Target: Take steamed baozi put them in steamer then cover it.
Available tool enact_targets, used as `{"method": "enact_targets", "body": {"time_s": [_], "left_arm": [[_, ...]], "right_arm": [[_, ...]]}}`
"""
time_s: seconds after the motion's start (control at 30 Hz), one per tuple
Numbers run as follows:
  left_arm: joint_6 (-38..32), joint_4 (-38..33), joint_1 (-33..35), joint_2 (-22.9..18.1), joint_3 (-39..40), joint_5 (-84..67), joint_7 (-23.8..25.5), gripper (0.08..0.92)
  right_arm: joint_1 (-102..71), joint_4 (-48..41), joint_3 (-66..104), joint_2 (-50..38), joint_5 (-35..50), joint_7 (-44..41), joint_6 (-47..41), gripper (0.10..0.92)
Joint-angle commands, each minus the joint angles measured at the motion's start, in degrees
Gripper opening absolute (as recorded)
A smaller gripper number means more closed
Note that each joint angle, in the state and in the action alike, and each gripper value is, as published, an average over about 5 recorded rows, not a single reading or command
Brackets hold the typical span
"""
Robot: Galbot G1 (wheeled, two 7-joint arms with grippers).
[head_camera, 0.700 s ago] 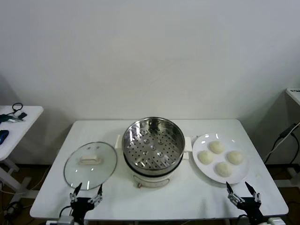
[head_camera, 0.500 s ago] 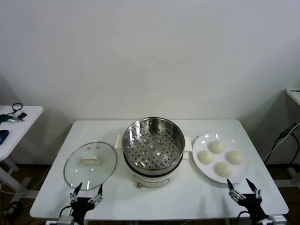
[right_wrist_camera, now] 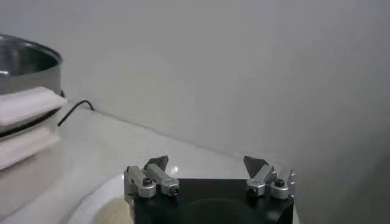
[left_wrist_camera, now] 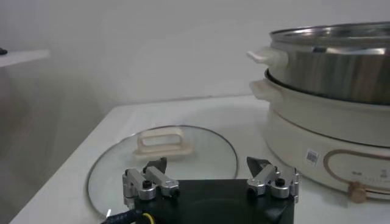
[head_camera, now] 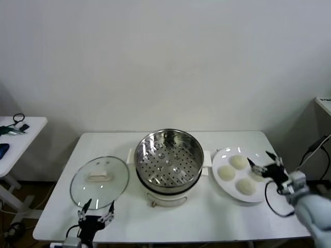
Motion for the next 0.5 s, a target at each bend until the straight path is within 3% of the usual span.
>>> {"method": "enact_targets", "body": {"time_s": [0.03,0.13,0.23,0.5], "left_arm": [[-0.4,-0.7,0.5,0.1,0.2,-0.1,0.0,0.823],[-0.8,-0.7,0.8,0.0,0.4,0.0,0.1,0.823],[-1.2,-0.8,1.0,0.0,0.6,0.1,0.1,0.823],[-1.9,-0.8,0.9,0.2,0.5,-0.1,0.2,0.823]], "right_arm": [[69.1,-21.3,-69.5,-11.3,-16.4,-37.2,13.5,0.823],[81.3,-26.8,-83.9,-7.4,-17.7,-45.4,20.0,0.823],[87.5,-30.5,-92.2,-2.9,-14.9,-48.9,20.9,0.823],[83.9,-37.1,-95.7,7.6,-8.6,-46.8,15.4,0.823]]}}
